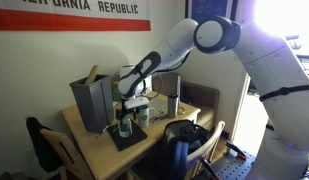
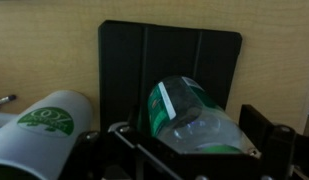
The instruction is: Put the green lid on the bottle and then throw the bottle in the bin
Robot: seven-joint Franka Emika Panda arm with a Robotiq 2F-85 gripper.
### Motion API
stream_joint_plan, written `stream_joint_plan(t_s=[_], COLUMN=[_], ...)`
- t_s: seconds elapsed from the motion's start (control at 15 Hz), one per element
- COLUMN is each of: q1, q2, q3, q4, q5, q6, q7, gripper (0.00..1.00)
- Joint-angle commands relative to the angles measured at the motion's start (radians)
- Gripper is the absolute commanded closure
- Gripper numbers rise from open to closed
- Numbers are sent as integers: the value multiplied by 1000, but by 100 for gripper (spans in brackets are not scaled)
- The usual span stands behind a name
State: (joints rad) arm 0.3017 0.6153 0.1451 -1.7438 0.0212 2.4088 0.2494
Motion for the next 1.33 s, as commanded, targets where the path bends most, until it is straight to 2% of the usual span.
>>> stream_joint_plan(t_s=[0.0,0.67,1.27], q1=[14,5,29], q2=[-27,-80,-53], q3=[-19,15,-2], q4=[7,20,42], q5=[-23,-17,-75], q6=[-43,-84,-66], q7=[4,-58,-76], gripper=[0,0,0])
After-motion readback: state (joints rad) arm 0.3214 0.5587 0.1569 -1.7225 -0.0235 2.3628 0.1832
